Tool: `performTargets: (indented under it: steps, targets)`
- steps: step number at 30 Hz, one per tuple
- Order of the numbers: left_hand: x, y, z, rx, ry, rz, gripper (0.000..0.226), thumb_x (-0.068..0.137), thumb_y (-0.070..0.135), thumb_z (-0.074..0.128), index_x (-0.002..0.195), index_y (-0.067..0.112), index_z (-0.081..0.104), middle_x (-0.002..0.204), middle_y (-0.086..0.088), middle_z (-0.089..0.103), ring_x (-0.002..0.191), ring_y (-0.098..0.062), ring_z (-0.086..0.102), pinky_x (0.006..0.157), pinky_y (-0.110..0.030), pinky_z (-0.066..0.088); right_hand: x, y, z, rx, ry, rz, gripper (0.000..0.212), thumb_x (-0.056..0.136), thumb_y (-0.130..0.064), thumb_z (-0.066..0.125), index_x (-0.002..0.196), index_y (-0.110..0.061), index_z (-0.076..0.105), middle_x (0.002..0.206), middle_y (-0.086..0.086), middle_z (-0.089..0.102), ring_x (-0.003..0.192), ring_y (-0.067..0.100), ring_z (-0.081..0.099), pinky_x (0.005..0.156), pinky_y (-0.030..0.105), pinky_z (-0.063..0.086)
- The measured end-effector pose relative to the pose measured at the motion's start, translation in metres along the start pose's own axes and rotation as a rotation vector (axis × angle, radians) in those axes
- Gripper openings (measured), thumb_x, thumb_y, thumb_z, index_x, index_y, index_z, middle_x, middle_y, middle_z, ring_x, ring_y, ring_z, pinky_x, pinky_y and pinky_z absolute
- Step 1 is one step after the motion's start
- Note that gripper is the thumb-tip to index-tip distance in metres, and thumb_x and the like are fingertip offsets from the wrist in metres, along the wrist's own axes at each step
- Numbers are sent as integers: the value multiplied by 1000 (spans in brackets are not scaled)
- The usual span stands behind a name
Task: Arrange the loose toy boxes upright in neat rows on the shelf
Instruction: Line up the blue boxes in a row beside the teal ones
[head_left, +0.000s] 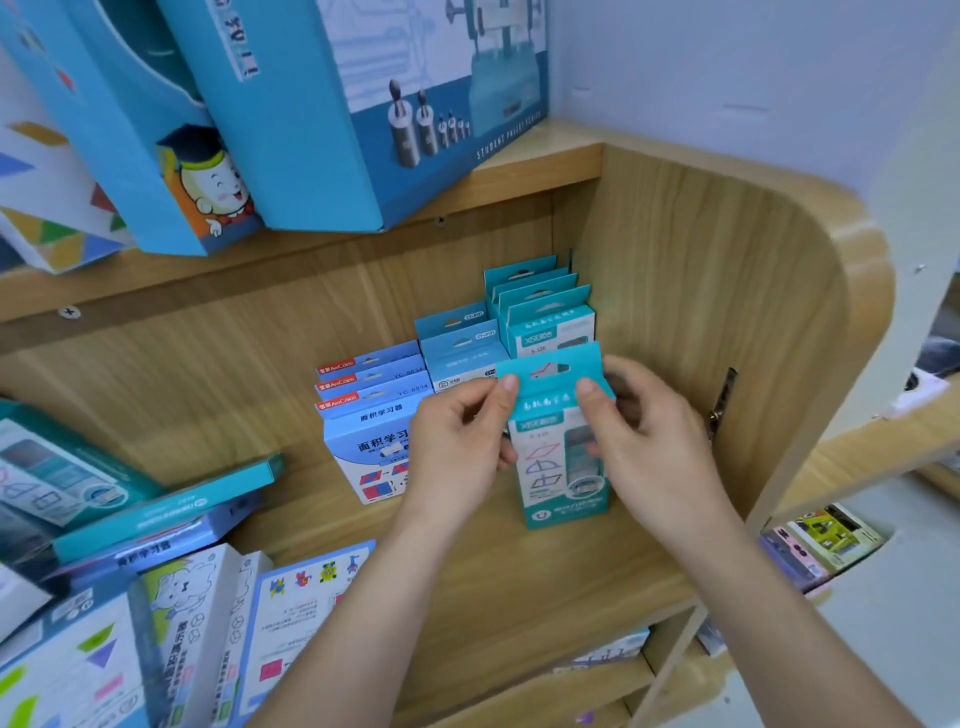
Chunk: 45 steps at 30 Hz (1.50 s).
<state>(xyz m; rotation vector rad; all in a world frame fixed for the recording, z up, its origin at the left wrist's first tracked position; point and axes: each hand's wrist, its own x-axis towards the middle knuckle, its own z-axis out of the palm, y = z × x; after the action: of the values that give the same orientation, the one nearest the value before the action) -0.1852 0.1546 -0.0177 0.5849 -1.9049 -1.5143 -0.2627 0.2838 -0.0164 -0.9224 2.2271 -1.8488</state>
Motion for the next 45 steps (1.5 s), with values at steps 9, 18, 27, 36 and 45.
performTargets:
  steps: [9,18,27,36,45]
  targets:
    - [46,-2,37,18,177,55,16,95,24,55,80,22,61,64,5,59,49,-15,58,56,-34,54,-12,24,5,-373,-47,-148,68,87,-20,59,144,-26,23,139,-9,39,124,1,37,94,10,28]
    - [42,-16,28,383,150,363,28,83,19,70,103,28,54,106,8,55,80,-6,59,72,-21,48,4,19,6,-454,-71,-210,70,91,-20,53,149,-29,15,158,-6,13,143,8,15,115,27,23]
    - [50,-20,24,581,37,367,68,80,8,71,136,34,43,126,1,46,95,-15,58,81,-39,53,22,21,12,-444,-127,-191,72,90,-18,55,149,-27,16,159,-5,6,144,8,8,115,23,15]
    - [45,-16,22,707,43,384,65,85,15,67,139,37,38,131,3,40,90,-15,59,77,-41,54,27,16,13,-461,-115,-226,68,92,-22,52,150,-28,15,159,-6,8,145,9,8,114,24,14]
    - [41,-16,16,635,51,485,49,85,18,68,130,30,53,130,2,44,112,-6,47,89,-25,47,26,17,9,-440,-68,-269,61,90,-18,56,145,-25,30,155,-3,23,142,10,19,112,22,19]
